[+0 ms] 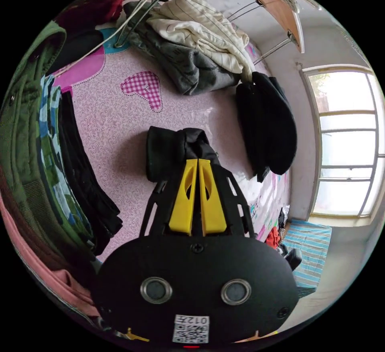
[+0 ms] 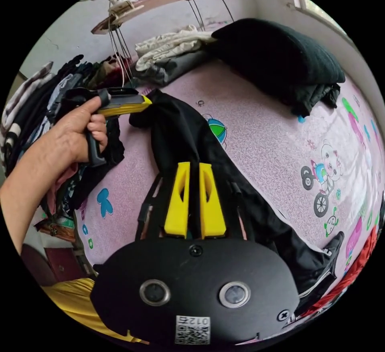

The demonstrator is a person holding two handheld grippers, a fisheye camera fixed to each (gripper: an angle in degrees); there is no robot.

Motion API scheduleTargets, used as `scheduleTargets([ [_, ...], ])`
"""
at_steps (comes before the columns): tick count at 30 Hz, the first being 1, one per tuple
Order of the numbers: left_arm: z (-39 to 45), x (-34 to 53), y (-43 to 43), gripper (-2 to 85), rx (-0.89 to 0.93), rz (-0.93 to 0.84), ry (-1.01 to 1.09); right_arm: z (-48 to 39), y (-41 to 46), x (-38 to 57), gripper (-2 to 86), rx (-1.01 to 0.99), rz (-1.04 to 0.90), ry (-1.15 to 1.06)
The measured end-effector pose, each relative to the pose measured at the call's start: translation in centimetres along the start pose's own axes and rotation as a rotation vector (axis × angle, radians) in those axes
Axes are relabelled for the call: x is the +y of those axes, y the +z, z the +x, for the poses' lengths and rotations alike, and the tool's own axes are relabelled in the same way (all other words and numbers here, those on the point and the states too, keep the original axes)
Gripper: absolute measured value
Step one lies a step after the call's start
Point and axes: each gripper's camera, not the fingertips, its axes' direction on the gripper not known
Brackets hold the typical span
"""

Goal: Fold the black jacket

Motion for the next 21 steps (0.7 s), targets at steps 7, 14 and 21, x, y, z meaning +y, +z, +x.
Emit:
scheduleTargets([
  [7,13.6,6.2,-8.7,0.5,0.15,0.105,0.542,-1.0,-8.9,7.8,0.4,-0.054,0.276,0.093],
  [14,30.4,20.6,-13.4,0.5,0.255,-0.008,1.128,-1.8,-17.1,18.7,0.2,-0.021,0.374,0.255],
  [21,41.4,40.4,-11.2,0.3,0.126,-0.139,1.562,0.3,-24.2,30.5,0.4,-0.038,0.48,0.543],
])
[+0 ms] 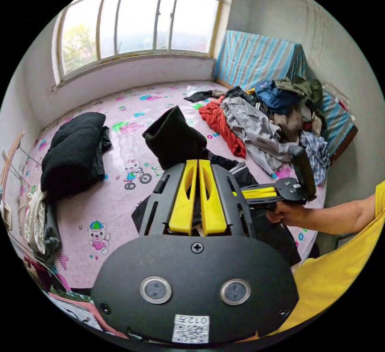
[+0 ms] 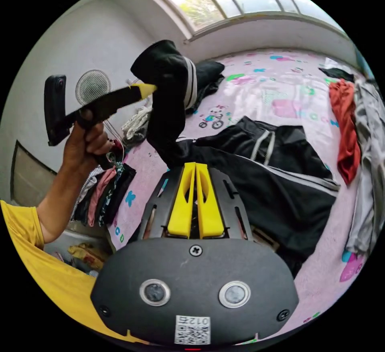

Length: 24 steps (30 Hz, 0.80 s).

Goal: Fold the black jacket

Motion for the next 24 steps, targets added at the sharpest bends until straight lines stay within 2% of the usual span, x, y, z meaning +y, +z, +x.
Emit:
scheduleTargets([
  [5,10.4,-3.2,6.1,0.2,-0.079,-0.164,0.141,3.3,-4.7,4.0,0.8,0.076,-0.009,0.149],
  [9,17.7,-4.3,11.5,0.1,-0.247,-0.415,0.287,5.3,-5.9,5.6,1.4,0.088,-0.039,0.276],
  [11,19.7,-4.7,11.0,0.2,-0.37,-0.401,0.283,5.8,-6.8,5.9,2.5,0.071,-0.028,0.344],
  [13,21.2,-5.5,7.0,0.3,-0.441,-0.23,0.229,5.6,-7.7,5.5,4.3,0.062,-0.01,0.363],
  [15,21.4,-5.8,3.4,0.3,-0.483,-0.109,0.177,5.1,-8.3,4.4,7.0,0.061,-0.004,0.354],
  [17,20.6,-5.6,1.1,0.5,-0.548,-0.069,0.122,4.4,-8.8,2.3,10.2,0.104,-0.004,0.312],
  [21,15.3,-4.5,-0.3,2.6,-0.593,-0.233,-0.011,5.4,-8.3,-1.4,12.1,0.122,-0.056,0.326],
  [24,11.6,-4.4,0.0,7.0,-0.522,-0.388,-0.057,6.6,-7.2,-3.7,11.6,0.116,-0.147,0.358],
])
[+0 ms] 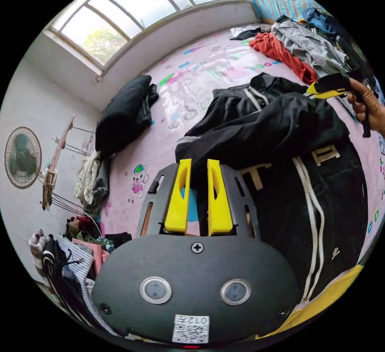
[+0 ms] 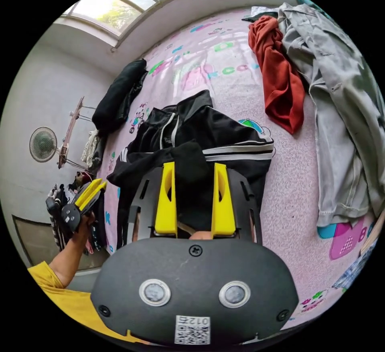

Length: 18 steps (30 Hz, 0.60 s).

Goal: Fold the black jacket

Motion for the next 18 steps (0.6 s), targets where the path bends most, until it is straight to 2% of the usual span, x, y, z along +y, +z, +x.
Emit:
scheduleTargets([
  [2,-1.0,-0.7,1.1,8.9,0.045,-0.074,0.016,-0.5,0.9,-1.2,8.3,0.004,-0.123,0.0],
  [4,-1.4,-2.1,2.1,8.7,0.049,-0.149,0.04,-1.7,0.0,-1.4,4.2,0.071,-0.136,-0.028],
  [9,-0.9,-5.5,0.0,2.1,0.077,-0.109,0.136,-5.8,-8.4,-1.4,0.9,-0.016,0.011,-0.256],
  [11,-1.5,-6.6,-1.6,1.0,0.115,-0.068,0.084,-7.6,-14.2,-0.9,0.6,-0.05,0.121,-0.391],
  [14,-2.2,-6.9,-5.2,0.2,0.15,0.091,-0.009,-9.2,-20.8,2.1,0.4,-0.041,0.283,-0.6],
  [16,0.8,-6.6,-5.7,0.0,0.126,0.099,0.137,-8.7,-21.1,3.8,0.4,0.075,0.249,-0.634],
  [18,4.2,-6.7,-4.7,0.0,0.045,-0.013,0.306,-6.5,-19.3,5.0,0.5,0.122,0.115,-0.574],
])
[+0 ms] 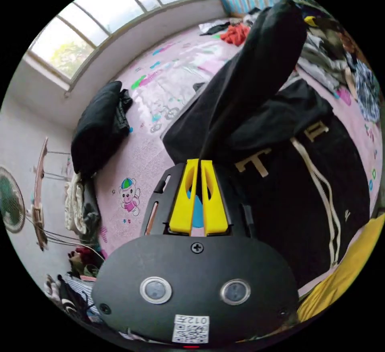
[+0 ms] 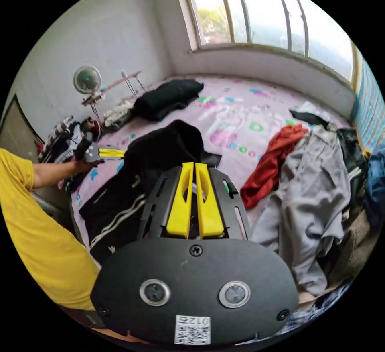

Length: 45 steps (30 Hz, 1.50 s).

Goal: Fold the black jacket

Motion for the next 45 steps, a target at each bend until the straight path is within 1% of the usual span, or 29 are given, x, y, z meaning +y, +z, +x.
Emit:
scheduleTargets([
  [1,1.6,-0.5,0.5,-0.1,-0.064,-0.052,0.057,0.6,1.6,1.8,0.5,0.002,-0.103,0.057],
  [2,2.3,-0.7,0.6,-0.1,-0.103,-0.068,0.077,0.9,2.8,3.4,0.7,0.066,-0.18,0.117],
  [4,4.0,-1.5,0.1,-0.1,-0.203,-0.064,0.137,1.0,3.6,5.3,1.1,0.108,-0.252,0.178],
  [7,4.9,-2.5,-0.3,-0.1,-0.277,-0.064,0.181,1.1,2.3,6.8,2.6,0.085,-0.225,0.287],
  [10,4.5,-3.3,-0.6,-0.1,-0.258,-0.061,0.184,1.3,0.5,7.2,4.4,-0.056,-0.149,0.415],
  [14,4.0,-4.0,-0.5,-0.1,-0.236,-0.06,0.192,3.0,0.4,7.7,7.6,-0.211,-0.106,0.606],
  [16,3.9,-4.5,-0.3,-0.1,-0.248,-0.063,0.204,3.6,0.8,7.4,7.6,-0.274,-0.103,0.655],
  [17,3.9,-4.6,-0.2,-0.1,-0.251,-0.063,0.206,3.9,1.5,6.9,7.2,-0.298,-0.136,0.678],
  [19,3.6,-5.0,0.1,-0.1,-0.26,-0.063,0.215,4.1,2.4,5.8,4.2,-0.277,-0.23,0.698],
  [20,3.3,-5.1,0.1,-0.1,-0.262,-0.06,0.21,4.0,1.5,4.5,2.9,-0.245,-0.223,0.664],
  [21,2.4,-5.4,-0.4,-0.1,-0.262,-0.045,0.177,3.9,0.5,3.7,2.2,-0.238,-0.192,0.641],
  [23,0.7,-5.7,-1.8,-0.1,-0.252,0.003,0.102,4.3,-4.8,1.1,1.2,-0.296,-0.01,0.576],
  [25,-0.6,-6.0,-3.2,-0.1,-0.245,0.073,0.034,5.0,-8.4,-0.2,0.9,-0.309,0.082,0.535],
  [26,-0.5,-6.0,-3.2,-0.1,-0.243,0.089,0.043,5.5,-9.6,-0.7,0.7,-0.271,0.09,0.525],
  [27,0.4,-6.1,-2.4,-0.1,-0.255,0.091,0.109,5.8,-9.7,-0.8,0.7,-0.252,0.073,0.525],
  [29,2.1,-6.5,0.8,-0.1,-0.346,-0.022,0.225,6.9,-6.7,-0.9,0.6,-0.278,-0.118,0.559],
  [30,2.7,-6.6,3.3,0.0,-0.392,-0.122,0.266,6.9,-5.7,-0.8,0.6,-0.28,-0.17,0.567],
  [31,2.9,-6.3,5.2,0.0,-0.388,-0.193,0.298,6.5,-4.2,-0.4,0.6,-0.253,-0.229,0.565],
  [32,2.7,-6.1,5.7,0.0,-0.382,-0.208,0.299,5.9,-3.4,-0.2,0.7,-0.222,-0.252,0.555],
  [35,1.3,-4.0,6.0,-0.1,-0.374,-0.118,0.273,5.7,-3.0,0.6,1.2,-0.204,-0.227,0.587],
  [36,0.2,-2.7,5.5,-0.1,-0.356,-0.052,0.251,5.8,-3.0,0.8,1.4,-0.206,-0.224,0.596],
  [37,-1.7,-1.5,5.1,-0.1,-0.349,0.002,0.171,6.1,-3.1,1.1,1.6,-0.215,-0.204,0.606],
  [38,-2.9,-0.9,5.1,-0.1,-0.346,0.014,0.118,6.4,-3.4,1.3,2.0,-0.243,-0.181,0.606],
  [39,-5.5,0.1,5.4,-0.1,-0.317,0.014,0.003,6.5,-3.6,1.4,2.2,-0.258,-0.175,0.607],
  [40,-8.3,0.9,6.2,-0.1,-0.249,-0.004,-0.097,6.8,-3.8,1.6,2.8,-0.283,-0.167,0.608],
  [41,-9.6,1.2,6.7,-0.1,-0.202,-0.016,-0.135,6.9,-4.1,1.7,3.5,-0.312,-0.159,0.601],
  [42,-12.0,1.5,7.9,-0.1,-0.1,-0.035,-0.184,7.0,-4.2,1.9,4.0,-0.329,-0.151,0.6],
  [43,-13.9,1.4,9.0,0.0,-0.011,-0.032,-0.221,7.2,-4.5,2.3,5.4,-0.377,-0.125,0.6],
  [45,-16.3,0.8,10.6,0.0,0.098,-0.001,-0.282,7.5,-4.9,3.0,8.0,-0.429,-0.09,0.622],
])
